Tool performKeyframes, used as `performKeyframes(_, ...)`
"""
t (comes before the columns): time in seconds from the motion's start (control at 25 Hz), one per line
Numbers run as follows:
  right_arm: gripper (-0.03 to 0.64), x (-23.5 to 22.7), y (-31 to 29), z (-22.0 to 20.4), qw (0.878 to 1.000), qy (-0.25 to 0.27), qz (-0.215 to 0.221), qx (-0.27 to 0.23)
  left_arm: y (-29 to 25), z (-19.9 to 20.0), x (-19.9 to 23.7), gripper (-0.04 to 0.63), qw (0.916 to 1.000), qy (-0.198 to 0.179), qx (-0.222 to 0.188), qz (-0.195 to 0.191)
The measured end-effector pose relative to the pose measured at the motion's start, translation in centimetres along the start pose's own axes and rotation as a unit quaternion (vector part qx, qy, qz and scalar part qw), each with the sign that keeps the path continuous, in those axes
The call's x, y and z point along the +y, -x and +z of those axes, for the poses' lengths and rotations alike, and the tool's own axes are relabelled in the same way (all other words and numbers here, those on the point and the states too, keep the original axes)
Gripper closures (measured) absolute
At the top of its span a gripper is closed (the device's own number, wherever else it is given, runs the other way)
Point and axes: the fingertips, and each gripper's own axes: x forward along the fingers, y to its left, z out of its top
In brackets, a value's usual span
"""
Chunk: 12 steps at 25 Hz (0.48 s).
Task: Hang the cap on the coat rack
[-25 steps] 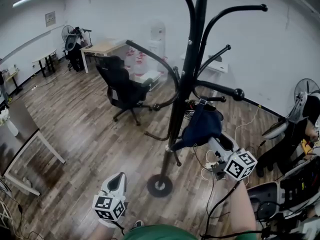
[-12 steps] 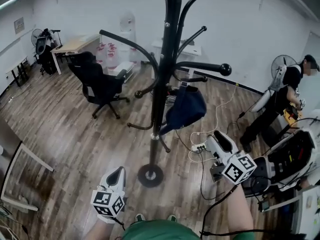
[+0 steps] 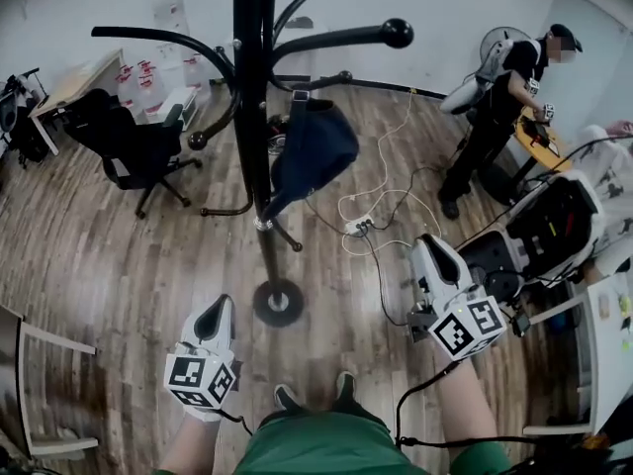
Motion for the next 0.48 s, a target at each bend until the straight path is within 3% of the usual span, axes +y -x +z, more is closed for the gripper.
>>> performKeyframes(0.2, 0.578, 1.1, 2.8, 0.2, 0.999, 0.01, -0.034, -0.008, -1.3, 0.9, -0.7, 0.583, 0.9997, -0.009, -0.016, -0.015)
performKeyframes(0.48, 0.612, -0.1, 5.9, -0.2, 0.997, 0.031, -0.068, 0.007, -2.8, 2.2, -4.8, 0.583, 0.9983, -0.023, -0.028, -0.045)
